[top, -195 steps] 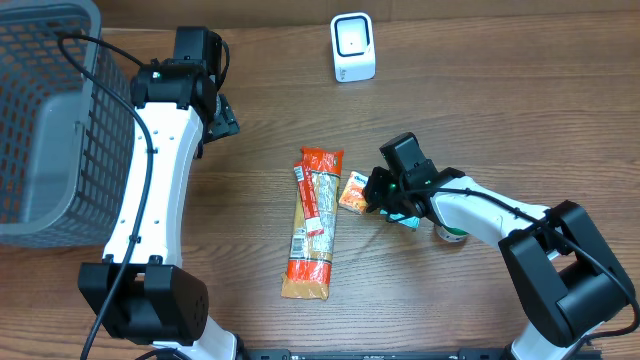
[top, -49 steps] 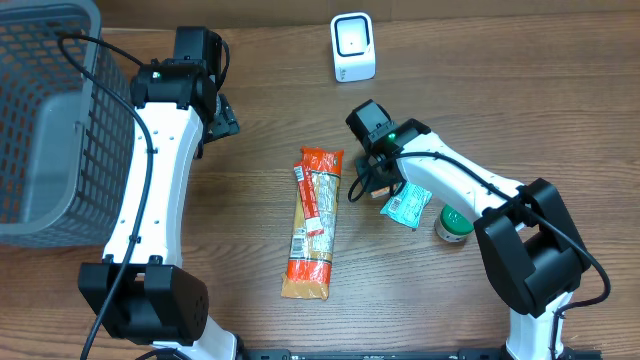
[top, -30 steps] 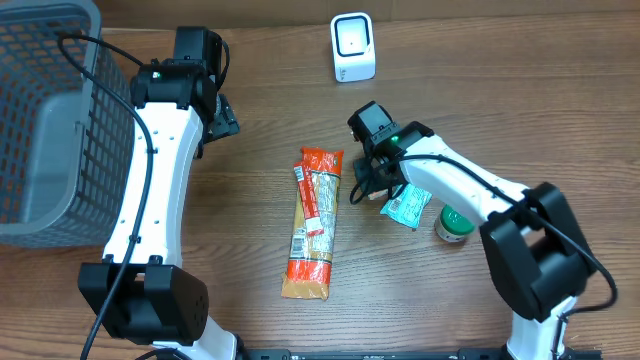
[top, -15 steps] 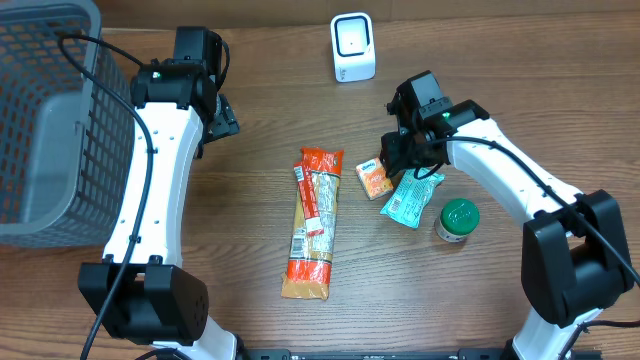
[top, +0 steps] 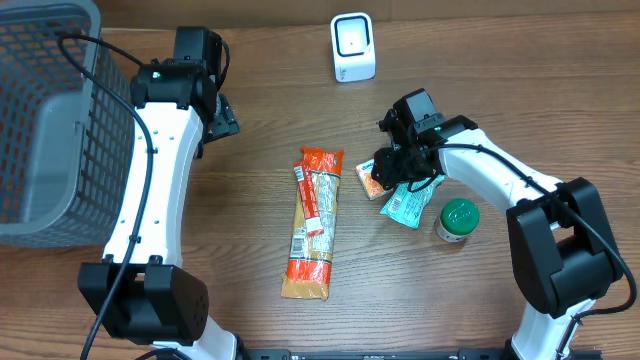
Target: Scan the item barcode
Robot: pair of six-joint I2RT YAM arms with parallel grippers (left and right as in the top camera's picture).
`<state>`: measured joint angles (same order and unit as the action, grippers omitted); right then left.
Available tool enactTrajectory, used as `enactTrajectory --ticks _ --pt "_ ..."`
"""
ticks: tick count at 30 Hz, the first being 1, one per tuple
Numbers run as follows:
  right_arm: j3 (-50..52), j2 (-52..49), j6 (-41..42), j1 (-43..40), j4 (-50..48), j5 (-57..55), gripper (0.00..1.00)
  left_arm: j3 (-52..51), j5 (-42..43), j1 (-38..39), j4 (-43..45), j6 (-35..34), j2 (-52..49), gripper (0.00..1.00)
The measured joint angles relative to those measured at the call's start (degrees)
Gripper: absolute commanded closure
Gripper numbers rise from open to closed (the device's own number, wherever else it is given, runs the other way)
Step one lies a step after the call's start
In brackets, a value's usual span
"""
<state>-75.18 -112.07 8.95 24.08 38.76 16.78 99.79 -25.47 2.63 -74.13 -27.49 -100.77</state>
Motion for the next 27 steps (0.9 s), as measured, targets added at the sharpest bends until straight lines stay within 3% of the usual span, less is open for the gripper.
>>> enactTrajectory --ticks 27 --pt "1.4 0.0 0.0 0.0 -0.9 1.0 0.62 0.0 0.0 0.0 0.0 0.0 0.0 0.01"
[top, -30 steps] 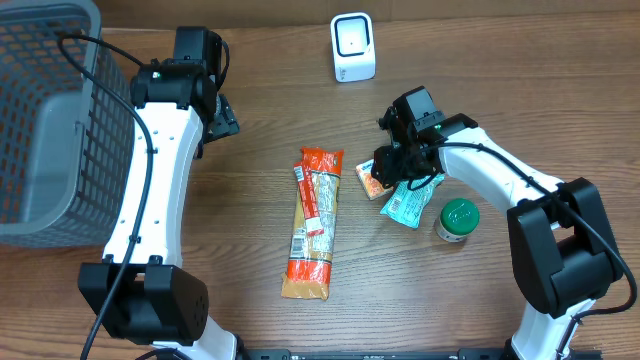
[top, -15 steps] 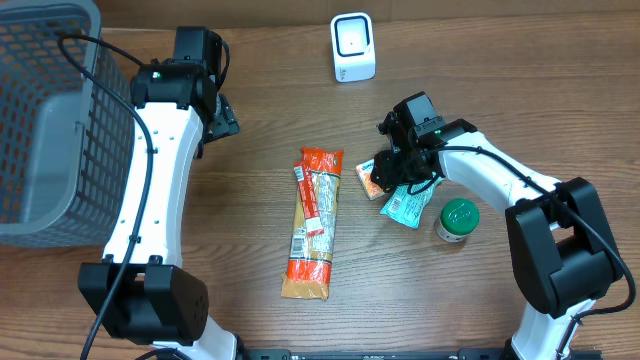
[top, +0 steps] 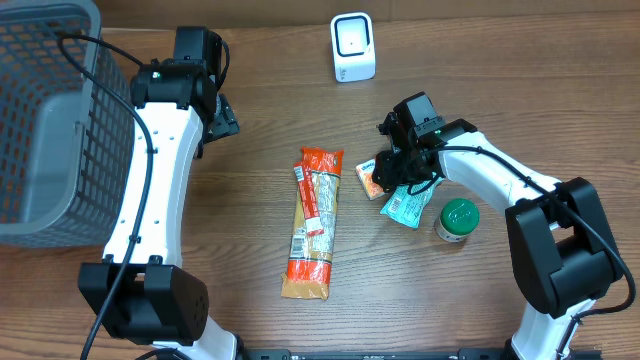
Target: Scan the item barcode
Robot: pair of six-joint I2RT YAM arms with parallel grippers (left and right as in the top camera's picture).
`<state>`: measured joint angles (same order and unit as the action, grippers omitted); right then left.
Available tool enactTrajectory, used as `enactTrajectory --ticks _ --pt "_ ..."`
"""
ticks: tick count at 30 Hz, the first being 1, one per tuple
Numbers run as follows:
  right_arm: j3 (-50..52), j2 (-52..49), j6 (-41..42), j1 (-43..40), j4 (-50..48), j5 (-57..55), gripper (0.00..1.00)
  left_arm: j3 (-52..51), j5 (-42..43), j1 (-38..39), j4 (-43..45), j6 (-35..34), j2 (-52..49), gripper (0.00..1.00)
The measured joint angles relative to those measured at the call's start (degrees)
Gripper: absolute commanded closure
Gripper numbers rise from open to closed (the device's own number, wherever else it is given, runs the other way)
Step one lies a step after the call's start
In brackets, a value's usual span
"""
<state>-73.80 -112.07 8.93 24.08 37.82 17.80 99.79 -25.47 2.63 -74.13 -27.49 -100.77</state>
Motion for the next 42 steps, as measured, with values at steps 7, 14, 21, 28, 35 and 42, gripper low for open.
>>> enactTrajectory --ticks 7,14,21,28,35,42 --pt "1.3 0.0 0.0 0.0 -0.4 -0.1 0.61 0.0 0.0 0.0 0.0 0.0 0.0 0.01" --pt "2.6 0.0 -0.1 0.0 -3.2 0.0 0.76 0.0 0.0 0.0 0.0 0.0 0.0 0.00" --pt "2.7 0.0 -0.2 0.0 -4.1 0.7 0.96 0.0 0.0 0.0 0.0 0.0 0.0 0.00" --pt "2.7 3.7 -0.7 0.9 -2.6 -0.3 0.96 0.0 0.0 0.0 0.0 0.0 0.0 0.01" --pt "2.4 12.0 -1.3 11.1 2.8 -21.5 0.96 0.0 0.0 0.0 0.0 0.0 0.0 0.00" --pt "2.4 10.8 -1.5 24.5 4.2 -47.1 0.96 0.0 0.0 0.0 0.0 0.0 0.0 0.00"
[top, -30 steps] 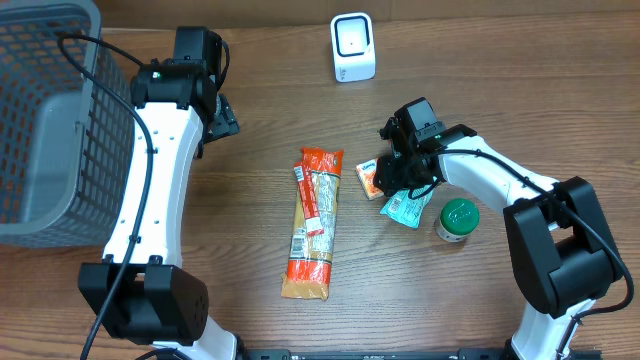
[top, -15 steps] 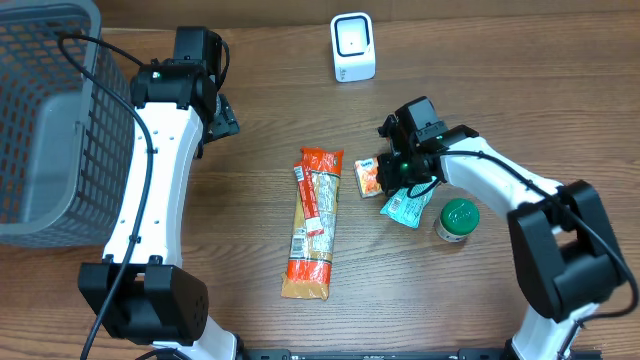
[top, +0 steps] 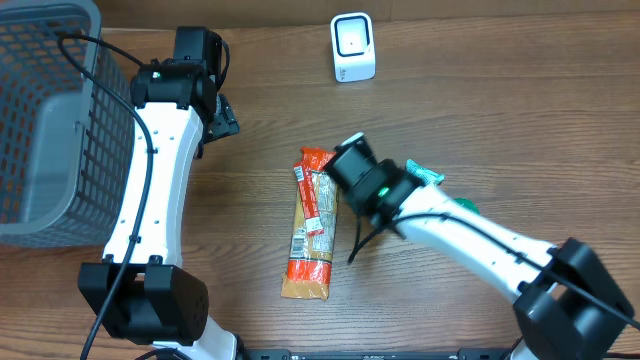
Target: Scan the item barcode
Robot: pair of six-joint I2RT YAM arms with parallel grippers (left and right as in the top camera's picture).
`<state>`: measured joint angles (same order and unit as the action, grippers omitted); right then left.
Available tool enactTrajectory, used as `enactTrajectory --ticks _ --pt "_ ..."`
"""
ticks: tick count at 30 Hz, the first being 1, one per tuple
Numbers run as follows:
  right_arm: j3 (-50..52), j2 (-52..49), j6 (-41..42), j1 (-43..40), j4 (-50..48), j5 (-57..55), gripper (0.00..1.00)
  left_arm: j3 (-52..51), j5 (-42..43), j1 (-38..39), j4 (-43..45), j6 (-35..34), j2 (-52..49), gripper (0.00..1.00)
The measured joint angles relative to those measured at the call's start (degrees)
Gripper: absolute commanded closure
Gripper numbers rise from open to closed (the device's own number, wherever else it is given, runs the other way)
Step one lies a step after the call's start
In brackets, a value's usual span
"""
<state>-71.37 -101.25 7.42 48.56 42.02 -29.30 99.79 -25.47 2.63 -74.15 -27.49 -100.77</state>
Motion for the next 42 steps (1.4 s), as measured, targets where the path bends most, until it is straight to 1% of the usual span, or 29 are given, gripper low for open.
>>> enactTrajectory --ticks 4,11,27,37,39,42 --pt "0.0 -1.8 -0.1 5.3 0.0 -11.4 0.96 0.0 0.0 0.0 0.0 0.0 0.0 0.00" --pt "0.0 -3.1 -0.2 6.3 -0.1 -19.0 0.96 0.0 0.0 0.0 0.0 0.0 0.0 0.00" --pt "0.0 -7.3 -0.2 5.9 -0.9 -21.4 0.96 0.0 0.0 0.0 0.0 0.0 0.0 0.00" --pt "0.0 -13.4 -0.2 5.9 -1.5 -21.7 0.96 0.0 0.0 0.0 0.0 0.0 0.0 0.00" --pt "0.0 -13.5 -0.2 5.9 -1.5 -21.7 0.93 0.0 0.0 0.0 0.0 0.0 0.0 0.00" --pt "0.0 -13.5 -0.3 5.9 -1.5 -21.6 0.92 0.0 0.0 0.0 0.0 0.0 0.0 0.00"
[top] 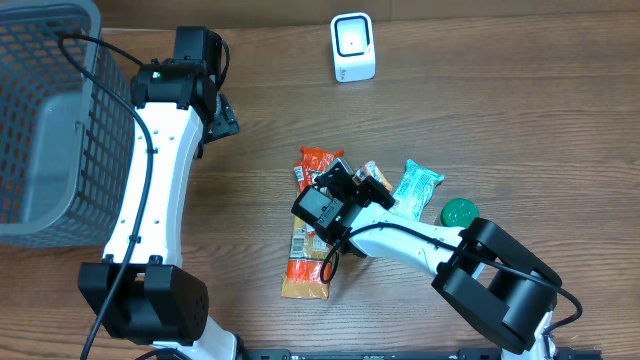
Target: Scan the item barcode
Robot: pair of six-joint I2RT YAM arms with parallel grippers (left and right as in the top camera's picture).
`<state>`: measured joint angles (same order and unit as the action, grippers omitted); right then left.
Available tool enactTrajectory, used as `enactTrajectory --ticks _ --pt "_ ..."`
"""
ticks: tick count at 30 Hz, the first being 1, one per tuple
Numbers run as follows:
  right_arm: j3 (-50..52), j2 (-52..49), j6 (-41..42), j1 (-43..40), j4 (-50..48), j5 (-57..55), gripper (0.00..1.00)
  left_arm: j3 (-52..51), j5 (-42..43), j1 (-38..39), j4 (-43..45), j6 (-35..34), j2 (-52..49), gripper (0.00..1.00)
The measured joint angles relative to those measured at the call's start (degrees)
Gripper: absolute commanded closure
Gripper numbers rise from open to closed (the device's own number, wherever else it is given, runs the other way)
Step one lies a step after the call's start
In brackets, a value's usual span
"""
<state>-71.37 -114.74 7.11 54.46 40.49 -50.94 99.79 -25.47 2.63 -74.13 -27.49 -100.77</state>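
Observation:
The only view now is overhead. My right gripper [358, 180] hangs low over the top end of a long orange snack package [309, 248] in the table's middle. Its fingers look spread, with a small orange packet [373, 172] lying at their tips; whether they touch it is unclear. A teal packet [416, 186] lies just right of that, and a green-lidded jar [460, 212] stands beyond it. The white barcode scanner [352, 47] stands at the back centre. My left gripper [224, 116] is far off at the back left, its jaws too dark to read.
A grey mesh basket [40, 130] fills the left side of the table. The left arm's white links run down the left-centre of the view. The right arm stretches from the front right corner across to the packages.
My right gripper has moved further left and forward, now sitting over the top of the long orange package. The small orange packet shows again beside its tips. The left arm has not moved.
At first my right gripper sat on the small orange and teal packets left of the jar, and stayed there. Then the arm was swung left over them, with the teal packet shifted back and right. Now the gripper is at the long package's top end.

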Motion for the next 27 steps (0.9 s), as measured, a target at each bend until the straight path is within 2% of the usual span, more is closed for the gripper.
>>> enactTrajectory --ticks 20,27 --pt "0.0 0.0 0.0 0.0 -0.4 2.1 0.91 0.0 0.0 0.0 0.0 0.0 0.0 0.00" --pt "0.0 0.0 0.8 0.0 -0.6 2.8 0.83 0.0 0.0 0.0 0.0 0.0 0.0 0.00"
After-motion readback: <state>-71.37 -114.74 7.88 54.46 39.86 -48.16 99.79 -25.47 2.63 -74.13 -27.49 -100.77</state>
